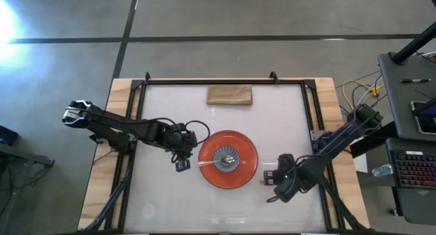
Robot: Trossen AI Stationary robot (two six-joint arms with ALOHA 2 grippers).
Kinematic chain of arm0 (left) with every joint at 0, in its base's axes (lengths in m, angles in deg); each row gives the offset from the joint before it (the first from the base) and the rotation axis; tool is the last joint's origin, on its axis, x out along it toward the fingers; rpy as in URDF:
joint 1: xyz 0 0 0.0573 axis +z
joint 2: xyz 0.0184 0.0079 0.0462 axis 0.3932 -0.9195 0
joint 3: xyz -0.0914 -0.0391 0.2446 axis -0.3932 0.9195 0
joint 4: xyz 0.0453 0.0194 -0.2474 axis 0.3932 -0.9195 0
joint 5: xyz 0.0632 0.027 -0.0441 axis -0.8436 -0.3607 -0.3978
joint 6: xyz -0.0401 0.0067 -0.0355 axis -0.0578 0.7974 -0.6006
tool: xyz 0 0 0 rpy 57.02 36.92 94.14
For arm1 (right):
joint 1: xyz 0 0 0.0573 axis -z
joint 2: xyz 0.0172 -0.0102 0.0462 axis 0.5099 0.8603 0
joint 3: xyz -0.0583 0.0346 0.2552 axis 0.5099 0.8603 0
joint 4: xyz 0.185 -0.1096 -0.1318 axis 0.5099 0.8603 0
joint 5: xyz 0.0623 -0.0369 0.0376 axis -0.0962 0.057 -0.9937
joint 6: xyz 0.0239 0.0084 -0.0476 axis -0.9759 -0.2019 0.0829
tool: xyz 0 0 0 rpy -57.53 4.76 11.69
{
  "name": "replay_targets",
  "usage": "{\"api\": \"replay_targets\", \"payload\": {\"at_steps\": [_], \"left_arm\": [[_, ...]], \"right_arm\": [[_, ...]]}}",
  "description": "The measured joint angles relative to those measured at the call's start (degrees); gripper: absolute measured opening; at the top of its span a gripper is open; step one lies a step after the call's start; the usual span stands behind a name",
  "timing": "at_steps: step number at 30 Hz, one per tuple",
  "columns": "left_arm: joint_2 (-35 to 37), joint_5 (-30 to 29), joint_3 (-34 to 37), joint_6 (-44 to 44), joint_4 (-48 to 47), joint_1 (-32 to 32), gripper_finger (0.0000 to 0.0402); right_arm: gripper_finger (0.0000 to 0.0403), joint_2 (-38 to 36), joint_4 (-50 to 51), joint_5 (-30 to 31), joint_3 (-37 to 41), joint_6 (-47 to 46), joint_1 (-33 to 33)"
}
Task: Set table place
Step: Move the fork from the middle right to the right side of the orange plate
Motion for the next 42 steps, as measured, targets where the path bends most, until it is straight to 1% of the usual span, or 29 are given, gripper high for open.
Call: {"api": "replay_targets", "payload": {"at_steps": [3, 6, 7, 9, 10, 14, 18, 22, 29, 36, 42], "left_arm": [[0.0, 0.0, 0.0, -0.04, 0.02, 0.0, 0.0091], [0.0, 0.0, 0.0, -0.08, 0.06, 0.0, 0.0091], [0.0, 0.0, 0.0, -0.08, 0.06, 0.0, 0.0091], [0.0, 0.02, 0.0, -0.05, 0.12, 0.0, 0.0091], [0.0, 0.0, 0.0, -0.08, 0.22, 0.0, 0.0091], [0.0, 0.0, 0.0, 0.08, 0.28, 0.0, 0.0091], [0.0, 0.01, 0.0, 0.2, 0.27, 0.0, 0.0091], [0.0, 0.02, 0.0, 0.23, 0.26, 0.0, 0.0091], [0.0, 0.03, 0.0, 0.25, 0.24, -0.02, 0.0091], [0.0, 0.04, 0.0, 0.25, 0.24, -0.02, 0.0091], [0.0, 0.07, 0.0, -0.01, 0.22, -0.02, 0.0091]], "right_arm": [[0.0055, -0.07, 2.7, -3.67, -2.63, -1.52, -1.16], [0.0018, 0.12, 5.44, -9.46, -3.82, -4.93, -3.43], [0.0014, 0.33, 6.34, -11.84, -3.98, -5.85, -4.24], [0.001, 1.21, 7.54, -17.38, -3.99, -6.8, -5.57], [0.0009, 1.77, 7.31, -18.87, -3.86, -7.18, -6.16], [0.0009, 3.54, 4.8, -21.8, -2.99, -7.8, -7.29], [0.0009, 5.51, 0.17, -23.2, -0.58, -7.82, -7.34], [0.0009, 7.48, -2.6, -26.64, 1.66, -7.89, -7.65], [0.0009, 8.29, -2.87, -26.49, 6.28, -8.41, -7.79], [0.0009, 6.17, -6.61, -26.68, 11.66, -7.11, -6.62], [0.0008, 2.96, -4.83, -21.84, 14.53, -5.67, -2.81]]}}
